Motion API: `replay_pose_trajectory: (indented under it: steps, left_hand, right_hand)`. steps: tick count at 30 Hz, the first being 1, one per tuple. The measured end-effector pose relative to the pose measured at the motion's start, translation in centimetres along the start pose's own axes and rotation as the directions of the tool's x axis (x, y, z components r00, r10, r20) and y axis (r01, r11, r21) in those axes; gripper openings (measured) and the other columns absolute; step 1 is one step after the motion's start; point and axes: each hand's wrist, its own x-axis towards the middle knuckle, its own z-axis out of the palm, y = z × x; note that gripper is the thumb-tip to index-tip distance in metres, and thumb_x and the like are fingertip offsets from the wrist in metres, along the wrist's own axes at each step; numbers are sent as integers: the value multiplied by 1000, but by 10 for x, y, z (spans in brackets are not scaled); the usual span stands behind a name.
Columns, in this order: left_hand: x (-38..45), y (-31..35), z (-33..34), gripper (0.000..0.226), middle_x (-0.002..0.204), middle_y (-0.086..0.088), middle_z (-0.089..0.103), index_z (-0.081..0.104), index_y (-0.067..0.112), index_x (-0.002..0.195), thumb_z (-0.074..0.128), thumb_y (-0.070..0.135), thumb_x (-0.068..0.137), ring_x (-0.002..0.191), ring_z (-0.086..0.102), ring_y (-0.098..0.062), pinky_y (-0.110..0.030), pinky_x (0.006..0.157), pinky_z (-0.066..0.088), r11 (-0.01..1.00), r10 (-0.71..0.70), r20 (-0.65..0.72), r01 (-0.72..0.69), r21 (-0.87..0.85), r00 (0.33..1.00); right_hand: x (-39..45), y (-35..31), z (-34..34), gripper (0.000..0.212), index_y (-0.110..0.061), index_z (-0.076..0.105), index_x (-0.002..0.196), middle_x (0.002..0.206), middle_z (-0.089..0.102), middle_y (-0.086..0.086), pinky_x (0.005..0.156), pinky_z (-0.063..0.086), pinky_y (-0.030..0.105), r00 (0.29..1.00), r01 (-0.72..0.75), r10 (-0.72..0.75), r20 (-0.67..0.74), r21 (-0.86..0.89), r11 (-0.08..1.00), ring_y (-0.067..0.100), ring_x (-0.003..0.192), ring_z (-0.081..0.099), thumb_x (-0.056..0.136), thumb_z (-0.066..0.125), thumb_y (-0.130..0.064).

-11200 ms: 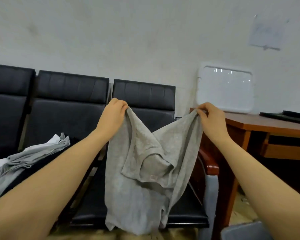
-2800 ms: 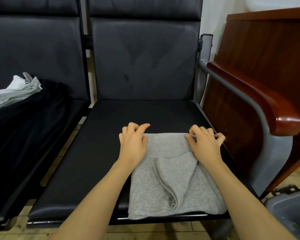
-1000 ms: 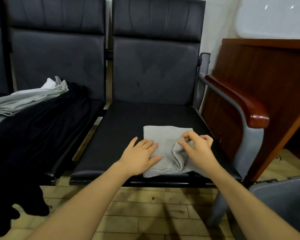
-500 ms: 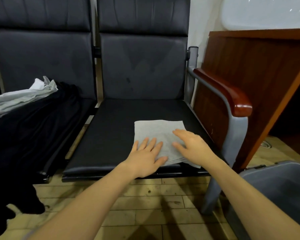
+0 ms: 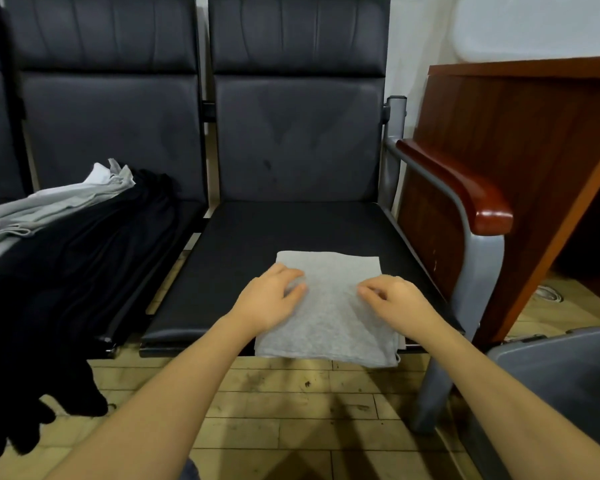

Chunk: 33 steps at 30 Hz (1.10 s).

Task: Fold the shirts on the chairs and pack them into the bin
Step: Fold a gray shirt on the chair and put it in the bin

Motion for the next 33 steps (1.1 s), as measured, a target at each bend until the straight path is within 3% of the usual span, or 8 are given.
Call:
replay_pose_trajectory:
  steps: [3, 6, 11, 14, 19, 23, 26, 33]
  left_hand:
    - [7, -1, 8, 44, 132, -10, 41, 34, 24, 142, 33, 37, 100, 116, 42, -30, -37, 96, 34, 968, -212, -98, 223, 118, 972]
    - [12, 1, 17, 46, 127, -12, 44, 26, 27, 146, 29, 38, 101, 114, 40, -30, -37, 95, 31, 945, -270, -55, 275, 176, 961]
    - [19, 5, 26, 42, 115, -9, 48, 34, 29, 142, 37, 30, 100, 106, 44, -27, -35, 92, 31, 961, -240, -156, 257, 100, 958]
    - [19, 5, 27, 41, 112, -9, 50, 40, 27, 140, 41, 26, 99, 96, 50, -27, -34, 89, 37, 978, -189, -192, 202, 52, 963]
    - [14, 12, 18, 38, 112, -4, 44, 46, 25, 136, 45, 25, 99, 84, 55, -24, -34, 75, 49, 989, -126, -211, 106, -101, 969]
    - [6, 16, 10, 38, 106, -1, 43, 47, 24, 136, 47, 25, 98, 79, 54, -22, -31, 66, 47, 996, -56, -280, 35, -77, 958]
    - [3, 30, 1, 38, 100, 0, 44, 49, 24, 135, 49, 25, 97, 76, 53, -24, -35, 67, 47, 991, 17, -331, -60, -121, 943]
    - [25, 98, -14, 36, 92, 3, 44, 55, 20, 131, 55, 21, 94, 77, 45, -16, -30, 73, 39, 936, 254, -440, -333, -112, 861]
  right_hand:
    - [4, 9, 4, 44, -25, 38, 144, 141, 47, 3, 105, 31, 42, 984, -176, 171, -42, -173, 969, 26, 127, 42, 101, 35, -37]
    - [11, 11, 11, 49, -30, 23, 149, 145, 41, 3, 108, 22, 42, 970, -239, 243, -2, -183, 954, 25, 133, 34, 102, 34, -37]
    - [26, -3, 15, 52, -38, 24, 147, 135, 43, 5, 105, 22, 41, 957, -287, 290, 26, -72, 955, 25, 126, 37, 99, 43, -32]
    - [24, -6, 15, 44, -41, 33, 142, 122, 47, 2, 100, 21, 38, 973, -220, 225, 50, -104, 970, 22, 119, 42, 100, 41, -30]
    - [12, -11, 9, 36, -30, 51, 131, 107, 40, -7, 90, 18, 26, 989, -135, 136, -65, 18, 991, 15, 108, 46, 99, 46, -16]
    - [-3, -15, -3, 36, -21, 51, 134, 106, 42, -6, 95, 31, 18, 984, -42, 53, -170, 70, 997, 12, 98, 47, 98, 48, -15]
    - [-14, -22, -23, 40, -11, 49, 137, 90, 35, -13, 78, 31, 2, 967, 35, -18, -255, 61, 997, 0, 79, 41, 97, 52, -11]
    - [-48, -12, -90, 40, -5, 50, 134, 95, 36, -2, 73, 28, 7, 879, 0, -16, -476, -33, 999, 7, 82, 36, 94, 55, -9]
